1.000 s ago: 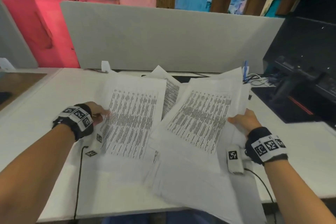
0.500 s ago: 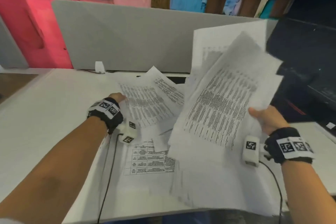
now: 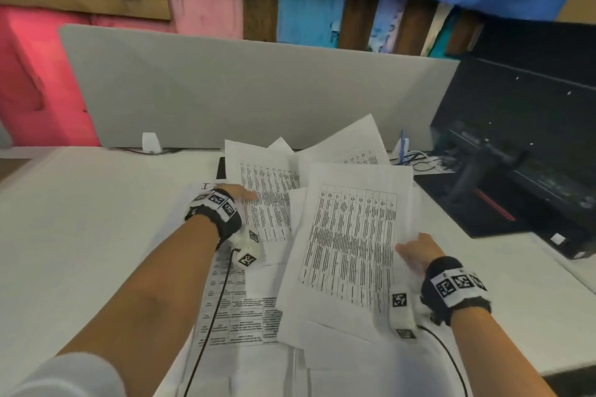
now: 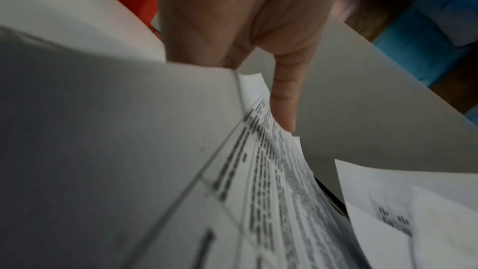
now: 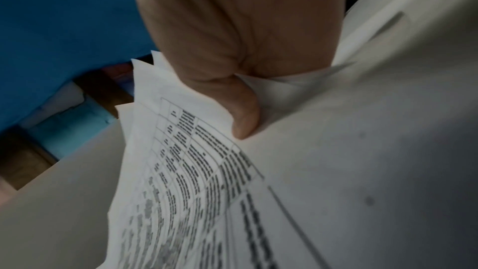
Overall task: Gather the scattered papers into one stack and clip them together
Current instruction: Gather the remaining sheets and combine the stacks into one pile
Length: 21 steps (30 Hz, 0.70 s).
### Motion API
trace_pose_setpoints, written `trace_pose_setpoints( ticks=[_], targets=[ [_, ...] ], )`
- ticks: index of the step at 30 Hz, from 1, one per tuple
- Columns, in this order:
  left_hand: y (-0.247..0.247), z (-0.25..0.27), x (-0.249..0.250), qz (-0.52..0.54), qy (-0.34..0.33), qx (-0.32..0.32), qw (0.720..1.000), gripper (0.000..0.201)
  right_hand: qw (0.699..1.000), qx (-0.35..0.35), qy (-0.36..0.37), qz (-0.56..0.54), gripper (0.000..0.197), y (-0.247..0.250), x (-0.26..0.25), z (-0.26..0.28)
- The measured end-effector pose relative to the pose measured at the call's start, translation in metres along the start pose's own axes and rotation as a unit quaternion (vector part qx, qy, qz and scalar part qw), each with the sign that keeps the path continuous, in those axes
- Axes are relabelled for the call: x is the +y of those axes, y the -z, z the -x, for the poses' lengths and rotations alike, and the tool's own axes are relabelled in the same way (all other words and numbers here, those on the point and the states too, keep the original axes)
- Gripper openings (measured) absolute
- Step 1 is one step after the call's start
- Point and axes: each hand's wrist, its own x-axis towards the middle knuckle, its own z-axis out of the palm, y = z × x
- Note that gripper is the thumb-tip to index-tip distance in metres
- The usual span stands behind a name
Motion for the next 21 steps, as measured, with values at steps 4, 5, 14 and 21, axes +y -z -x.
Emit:
trace_pose_setpoints(
  ticks=[4,5,14,21],
  targets=[
    [-0.010,0.003,0.004,-0.027,-0.020,-0.005,0.999,0.071,0.999,-0.014,0.014,-0.050,0.039,-0.001,0.004,0.001],
    [-0.011,0.009,0.005,-0.036,-0.030,-0.006,0.999,0.073,0.996,-0.022,0.016,-0.079,0.034,-0.001,0.006,0.002],
    [0.039,0.006,-0.019,0.131,-0.024,0.077,0.988,0.071,0.901,-0.069,0.028,-0.427,0.019,0.028,0.036,0.002],
    [0.066,0.027,-0.036,-0.002,0.011,0.068,0.998,0.080,0.848,-0.066,-0.001,-0.526,0.021,0.053,0.062,-0.006]
  ],
)
